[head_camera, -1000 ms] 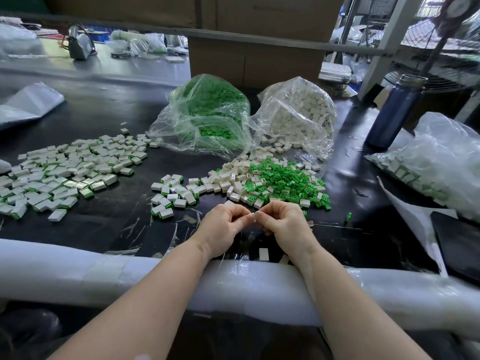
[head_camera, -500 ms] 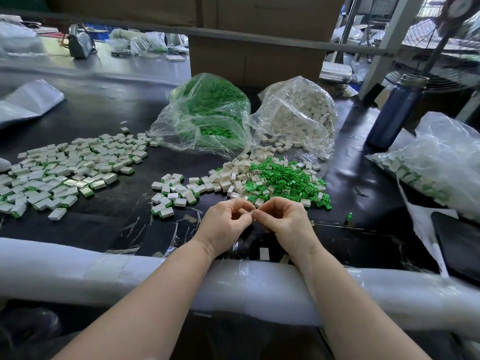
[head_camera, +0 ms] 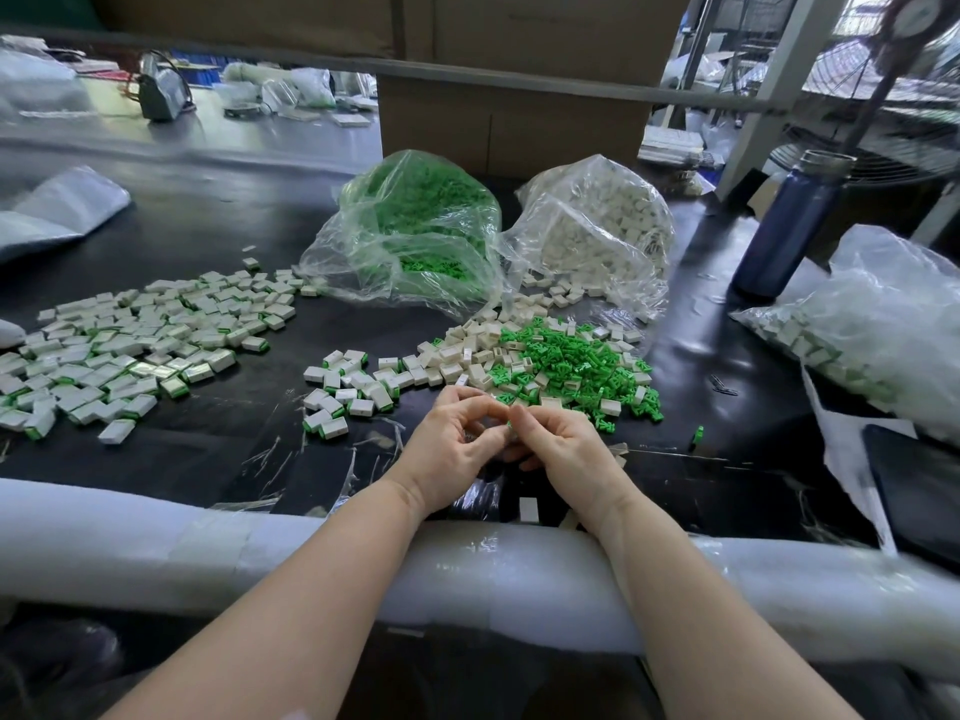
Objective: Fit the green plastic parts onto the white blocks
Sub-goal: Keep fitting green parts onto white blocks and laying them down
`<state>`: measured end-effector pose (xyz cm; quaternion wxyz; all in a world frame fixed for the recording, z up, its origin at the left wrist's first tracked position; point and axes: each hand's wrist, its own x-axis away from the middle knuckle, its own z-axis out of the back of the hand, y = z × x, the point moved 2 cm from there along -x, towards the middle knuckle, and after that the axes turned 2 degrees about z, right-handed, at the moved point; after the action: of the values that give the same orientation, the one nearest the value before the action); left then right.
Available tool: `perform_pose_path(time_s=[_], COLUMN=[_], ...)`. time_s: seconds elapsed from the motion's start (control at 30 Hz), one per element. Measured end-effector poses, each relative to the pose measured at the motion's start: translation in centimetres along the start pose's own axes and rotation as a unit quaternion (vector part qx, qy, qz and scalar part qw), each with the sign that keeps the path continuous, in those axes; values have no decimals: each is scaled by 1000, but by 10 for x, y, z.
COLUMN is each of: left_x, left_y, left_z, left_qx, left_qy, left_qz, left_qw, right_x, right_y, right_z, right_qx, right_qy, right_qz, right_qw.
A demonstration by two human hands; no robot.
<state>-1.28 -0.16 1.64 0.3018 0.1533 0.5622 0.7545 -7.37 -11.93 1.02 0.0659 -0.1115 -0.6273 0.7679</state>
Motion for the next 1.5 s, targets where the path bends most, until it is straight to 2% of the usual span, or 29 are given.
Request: perform_pose_path(time_s=[0.57, 0.83, 1.03, 1.5], left_x=[2, 1, 3, 4], left_y=[0, -1, 1, 1], left_z=[-1, 1, 0, -3], left_qx=[-42, -33, -70, -125], left_qy=[-32, -16, -33, -49], left_qz=[-6, -1, -21, 0], left_qw=[999, 999, 997, 991], right_x=[1, 2, 2, 3], right_y=[-1, -4, -3, -4], right_z=[1, 1, 1, 3], right_qx=[-37, -52, -68, -64], right_qy=[0, -7, -3, 14], right_qz=[-4, 2, -3, -20], right_qw=[999, 999, 998, 998])
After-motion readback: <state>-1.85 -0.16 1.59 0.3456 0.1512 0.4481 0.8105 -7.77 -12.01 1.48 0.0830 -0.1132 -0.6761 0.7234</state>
